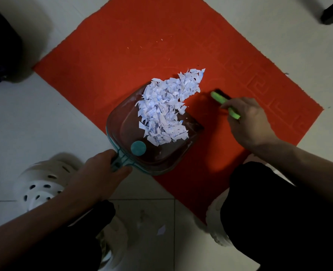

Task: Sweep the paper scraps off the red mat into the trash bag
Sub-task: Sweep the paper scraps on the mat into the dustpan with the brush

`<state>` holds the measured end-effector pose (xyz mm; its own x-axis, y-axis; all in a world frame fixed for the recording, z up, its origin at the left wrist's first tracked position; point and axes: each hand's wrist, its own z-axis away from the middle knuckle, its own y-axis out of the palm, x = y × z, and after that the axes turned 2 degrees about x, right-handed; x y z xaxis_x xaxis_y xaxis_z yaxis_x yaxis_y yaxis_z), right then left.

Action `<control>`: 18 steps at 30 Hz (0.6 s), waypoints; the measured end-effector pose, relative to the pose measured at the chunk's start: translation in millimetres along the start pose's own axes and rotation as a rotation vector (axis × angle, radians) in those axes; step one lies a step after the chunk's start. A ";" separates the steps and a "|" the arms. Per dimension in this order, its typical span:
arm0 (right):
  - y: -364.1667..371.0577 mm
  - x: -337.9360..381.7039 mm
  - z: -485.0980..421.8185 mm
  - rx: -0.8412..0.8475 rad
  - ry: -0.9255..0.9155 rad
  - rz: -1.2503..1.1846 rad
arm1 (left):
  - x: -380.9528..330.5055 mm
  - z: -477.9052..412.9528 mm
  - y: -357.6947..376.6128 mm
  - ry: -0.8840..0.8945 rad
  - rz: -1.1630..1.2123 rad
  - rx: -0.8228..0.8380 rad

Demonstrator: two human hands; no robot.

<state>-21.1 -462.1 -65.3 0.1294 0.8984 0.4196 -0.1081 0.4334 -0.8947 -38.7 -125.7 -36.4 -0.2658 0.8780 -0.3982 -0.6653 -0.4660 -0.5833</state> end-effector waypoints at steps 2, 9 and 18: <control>3.0 17.0 3.1 0.036 -0.123 -0.069 | -0.2 -0.3 -0.2 0.005 -0.002 0.000; -11.2 28.7 -31.7 -0.156 -0.064 -0.175 | 0.8 -0.8 -0.8 0.007 0.008 0.000; 3.2 34.7 -83.3 -0.034 0.057 -0.156 | 2.3 -2.5 -1.2 -0.005 -0.011 -0.004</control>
<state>65.1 -435.4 -66.3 0.1980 0.8145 0.5454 -0.0495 0.5640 -0.8243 -36.8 -123.4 -38.4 -0.2618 0.8836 -0.3883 -0.6651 -0.4567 -0.5908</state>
